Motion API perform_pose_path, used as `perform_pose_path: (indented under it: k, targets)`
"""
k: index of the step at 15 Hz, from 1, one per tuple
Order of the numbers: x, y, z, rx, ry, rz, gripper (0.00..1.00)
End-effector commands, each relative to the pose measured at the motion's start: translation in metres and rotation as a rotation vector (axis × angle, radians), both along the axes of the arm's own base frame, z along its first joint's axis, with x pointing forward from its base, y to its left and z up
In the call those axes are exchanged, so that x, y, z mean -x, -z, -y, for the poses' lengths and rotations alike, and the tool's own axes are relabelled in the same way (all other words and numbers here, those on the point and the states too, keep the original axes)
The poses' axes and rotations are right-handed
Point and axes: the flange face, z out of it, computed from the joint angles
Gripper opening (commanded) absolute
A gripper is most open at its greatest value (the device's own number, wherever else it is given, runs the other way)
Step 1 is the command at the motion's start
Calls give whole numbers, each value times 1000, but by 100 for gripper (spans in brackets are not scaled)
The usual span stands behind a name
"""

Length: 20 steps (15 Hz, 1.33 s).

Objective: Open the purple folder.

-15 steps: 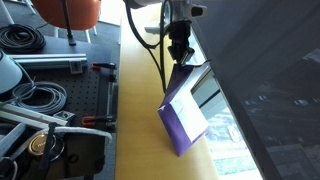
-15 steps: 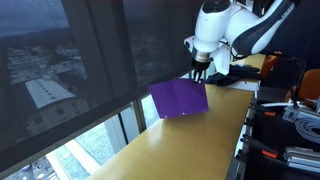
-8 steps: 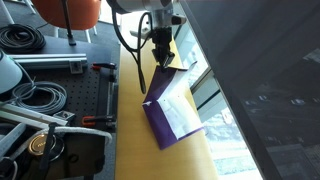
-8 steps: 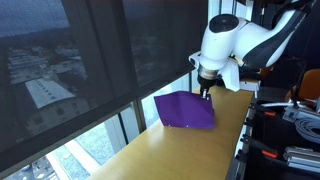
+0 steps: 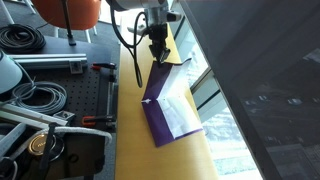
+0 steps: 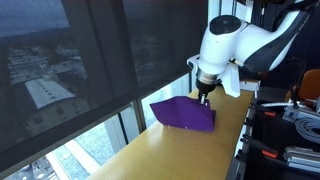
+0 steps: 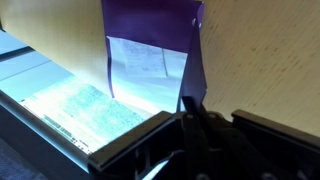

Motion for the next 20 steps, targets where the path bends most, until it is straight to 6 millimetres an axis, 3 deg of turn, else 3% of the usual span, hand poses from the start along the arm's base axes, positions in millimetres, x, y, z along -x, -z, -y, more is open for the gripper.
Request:
perform_pose_path:
  k: [1,6,11,14,16,17,20]
  targets:
    - [-2,3,-11,-1,6,9,27]
    - [0,-4,-24,-38,-1,4,64]
    - [5,-25,-32,-81,-20,15,100]
    - [9,-57,-25,-207,-35,2,100]
    - [19,-64,-6,-314,-27,-28,100]
    - [23,-62,6,-358,-21,-41,100]
    - [22,-23,51,-461,56,-141,100]
